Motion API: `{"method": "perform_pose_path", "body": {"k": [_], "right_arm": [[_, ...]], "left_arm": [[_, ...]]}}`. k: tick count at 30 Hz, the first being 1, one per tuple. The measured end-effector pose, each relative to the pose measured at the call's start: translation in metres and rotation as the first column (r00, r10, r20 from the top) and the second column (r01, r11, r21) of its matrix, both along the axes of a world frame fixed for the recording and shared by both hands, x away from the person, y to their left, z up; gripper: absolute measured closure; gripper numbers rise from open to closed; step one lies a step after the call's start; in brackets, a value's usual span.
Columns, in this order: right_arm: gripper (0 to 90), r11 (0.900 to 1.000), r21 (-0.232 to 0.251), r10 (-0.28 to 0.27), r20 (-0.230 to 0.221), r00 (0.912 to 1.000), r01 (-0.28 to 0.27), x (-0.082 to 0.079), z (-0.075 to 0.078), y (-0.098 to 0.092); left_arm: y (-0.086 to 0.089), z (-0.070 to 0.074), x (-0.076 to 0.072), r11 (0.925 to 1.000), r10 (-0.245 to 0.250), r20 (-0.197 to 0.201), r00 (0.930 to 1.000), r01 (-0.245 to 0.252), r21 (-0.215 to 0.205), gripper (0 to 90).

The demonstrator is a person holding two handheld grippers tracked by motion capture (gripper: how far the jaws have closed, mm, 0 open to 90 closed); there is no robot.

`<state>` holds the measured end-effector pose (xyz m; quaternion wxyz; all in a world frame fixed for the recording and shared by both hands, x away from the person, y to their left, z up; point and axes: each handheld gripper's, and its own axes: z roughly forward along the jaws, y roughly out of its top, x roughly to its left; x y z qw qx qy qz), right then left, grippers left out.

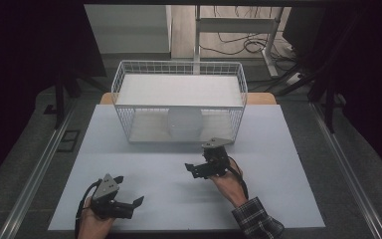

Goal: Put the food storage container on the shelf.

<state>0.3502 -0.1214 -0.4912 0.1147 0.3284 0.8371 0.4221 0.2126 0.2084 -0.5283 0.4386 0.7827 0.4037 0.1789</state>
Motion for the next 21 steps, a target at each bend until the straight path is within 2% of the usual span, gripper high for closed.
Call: {"method": "perform_pose_path", "body": {"k": [9, 18, 21], "right_arm": [[2.0, 1.000, 0.020, -0.009, -0.017, 0.9998, 0.010, -0.023, 0.007, -0.024], [0.0, 0.999, 0.014, -0.049, 0.016, 0.9987, 0.049, -0.043, 0.011, -0.050], [0.0, 0.998, 0.012, -0.067, 0.028, 0.9974, 0.066, -0.053, 0.012, -0.065]], "left_arm": [[0.003, 0.000, 0.001, 0.9999, 0.006, -0.002, 1.0000, -0.006, -0.013, 0.0], [0.006, 0.001, -0.001, 0.9998, 0.022, 0.004, 0.9997, -0.022, 0.000, 0.0], [0.009, 0.001, -0.001, 0.9994, 0.030, 0.002, 0.9996, -0.030, 0.020, 0.0]]}}
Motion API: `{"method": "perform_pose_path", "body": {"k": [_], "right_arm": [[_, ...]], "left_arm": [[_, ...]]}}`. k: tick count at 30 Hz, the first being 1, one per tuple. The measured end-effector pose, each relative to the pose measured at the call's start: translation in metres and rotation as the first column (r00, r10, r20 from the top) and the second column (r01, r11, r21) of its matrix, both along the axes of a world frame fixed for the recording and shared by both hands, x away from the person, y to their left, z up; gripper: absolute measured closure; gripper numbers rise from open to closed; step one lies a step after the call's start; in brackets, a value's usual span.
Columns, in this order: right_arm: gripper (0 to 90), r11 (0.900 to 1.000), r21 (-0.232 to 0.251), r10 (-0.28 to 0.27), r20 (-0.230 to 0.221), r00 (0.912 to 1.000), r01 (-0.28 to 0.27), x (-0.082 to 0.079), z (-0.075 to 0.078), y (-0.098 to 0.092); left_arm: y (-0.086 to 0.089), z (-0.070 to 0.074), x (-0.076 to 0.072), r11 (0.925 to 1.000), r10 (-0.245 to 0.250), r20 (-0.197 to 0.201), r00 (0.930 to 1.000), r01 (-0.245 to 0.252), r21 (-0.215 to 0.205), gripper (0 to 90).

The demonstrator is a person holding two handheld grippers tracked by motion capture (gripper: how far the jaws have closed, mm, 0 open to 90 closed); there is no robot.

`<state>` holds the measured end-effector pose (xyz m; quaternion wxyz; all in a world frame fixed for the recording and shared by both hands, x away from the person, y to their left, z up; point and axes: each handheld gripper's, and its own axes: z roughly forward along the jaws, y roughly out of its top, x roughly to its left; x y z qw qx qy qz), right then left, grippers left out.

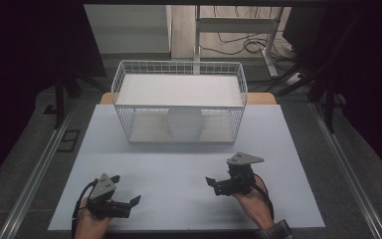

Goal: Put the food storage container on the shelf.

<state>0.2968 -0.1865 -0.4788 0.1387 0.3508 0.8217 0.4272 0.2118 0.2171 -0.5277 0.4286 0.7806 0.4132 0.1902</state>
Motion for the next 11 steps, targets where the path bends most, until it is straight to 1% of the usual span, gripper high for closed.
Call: {"method": "perform_pose_path", "body": {"k": [2, 4, 5, 6, 7, 9, 11], "right_arm": [[0.0, 1.000, -0.002, -0.007, 0.006, 1.0000, 0.007, -0.006, 0.000, -0.009], [0.0, 1.000, -0.011, -0.025, 0.017, 0.9995, 0.025, -0.014, -0.002, -0.019], [0.0, 1.000, -0.011, -0.025, 0.017, 0.9995, 0.025, -0.014, -0.002, -0.019], [0.0, 0.999, -0.022, -0.044, 0.026, 0.9987, 0.044, -0.021, -0.006, -0.030], [0.0, 0.998, -0.024, -0.055, 0.027, 0.9981, 0.056, -0.024, -0.010, -0.035], [0.0, 0.996, -0.031, -0.081, 0.015, 0.9966, 0.081, -0.027, -0.016, -0.044], [0.0, 0.995, -0.037, -0.098, 0.008, 0.9952, 0.098, -0.025, -0.020, -0.050]], "left_arm": [[0.001, 0.000, 0.000, 1.0000, 0.006, -0.002, 1.0000, -0.006, 0.000, 0.0], [0.002, -0.001, 0.000, 0.9999, 0.014, -0.007, 0.9999, -0.014, 0.001, 0.0], [0.002, -0.001, 0.000, 0.9999, 0.014, -0.007, 0.9999, -0.014, 0.001, 0.0], [0.002, -0.002, 0.001, 0.9998, 0.017, -0.014, 0.9998, -0.017, 0.004, 0.0], [0.002, -0.002, 0.001, 0.9998, 0.019, -0.016, 0.9997, -0.018, 0.009, 0.0], [0.001, -0.002, 0.001, 0.9997, 0.019, -0.012, 0.9997, -0.019, 0.017, 0.0], [0.001, -0.002, 0.001, 0.9996, 0.022, -0.008, 0.9997, -0.021, 0.020, 0.0]]}}
